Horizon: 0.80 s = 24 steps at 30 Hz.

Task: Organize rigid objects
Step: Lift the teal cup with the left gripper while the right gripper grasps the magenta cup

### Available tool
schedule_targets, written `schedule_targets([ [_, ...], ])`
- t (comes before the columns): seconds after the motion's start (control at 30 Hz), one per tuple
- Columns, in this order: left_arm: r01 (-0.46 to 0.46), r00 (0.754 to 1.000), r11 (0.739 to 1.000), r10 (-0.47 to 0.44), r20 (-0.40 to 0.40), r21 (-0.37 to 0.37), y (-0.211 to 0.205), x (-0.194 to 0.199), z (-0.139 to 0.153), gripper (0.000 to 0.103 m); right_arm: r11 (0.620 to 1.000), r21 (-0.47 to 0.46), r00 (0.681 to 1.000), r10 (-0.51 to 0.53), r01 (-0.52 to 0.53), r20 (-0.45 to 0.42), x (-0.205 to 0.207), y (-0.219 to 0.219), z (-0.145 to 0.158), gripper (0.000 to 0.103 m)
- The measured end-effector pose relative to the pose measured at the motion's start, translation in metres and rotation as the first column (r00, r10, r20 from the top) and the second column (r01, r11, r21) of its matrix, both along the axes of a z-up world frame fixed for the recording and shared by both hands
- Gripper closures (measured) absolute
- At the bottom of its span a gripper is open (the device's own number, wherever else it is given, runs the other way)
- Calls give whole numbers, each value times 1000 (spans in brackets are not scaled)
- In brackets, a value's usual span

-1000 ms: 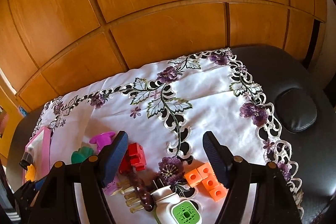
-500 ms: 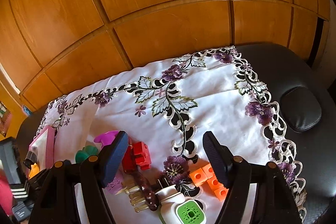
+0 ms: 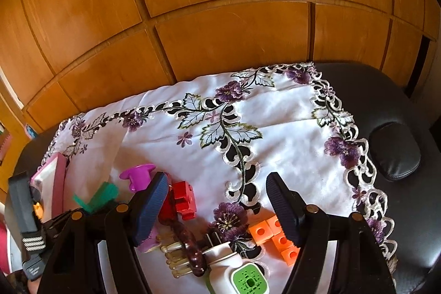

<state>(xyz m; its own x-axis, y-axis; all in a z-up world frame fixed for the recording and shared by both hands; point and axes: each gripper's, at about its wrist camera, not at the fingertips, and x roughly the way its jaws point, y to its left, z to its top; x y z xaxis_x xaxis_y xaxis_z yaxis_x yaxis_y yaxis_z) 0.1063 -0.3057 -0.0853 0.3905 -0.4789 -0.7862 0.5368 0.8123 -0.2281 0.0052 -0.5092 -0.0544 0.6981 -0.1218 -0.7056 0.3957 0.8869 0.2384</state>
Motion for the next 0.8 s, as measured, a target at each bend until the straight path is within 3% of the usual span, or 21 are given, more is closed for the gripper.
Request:
schedule_targets([
  [0.1, 2, 1000, 1000, -2, 3, 7, 8, -9, -1, 65, 1000, 0, 1000, 5, -5, -12, 2, 1, -2, 28],
  [0.43, 51, 991, 994, -62, 121, 96, 24, -59, 4, 65, 999, -18, 999, 39, -40, -13, 4, 8, -2, 29],
  [0.8, 84, 976, 993, -98, 193, 81, 47, -95, 23, 65, 974, -133, 980, 172, -185, -101, 19, 48, -18, 35],
])
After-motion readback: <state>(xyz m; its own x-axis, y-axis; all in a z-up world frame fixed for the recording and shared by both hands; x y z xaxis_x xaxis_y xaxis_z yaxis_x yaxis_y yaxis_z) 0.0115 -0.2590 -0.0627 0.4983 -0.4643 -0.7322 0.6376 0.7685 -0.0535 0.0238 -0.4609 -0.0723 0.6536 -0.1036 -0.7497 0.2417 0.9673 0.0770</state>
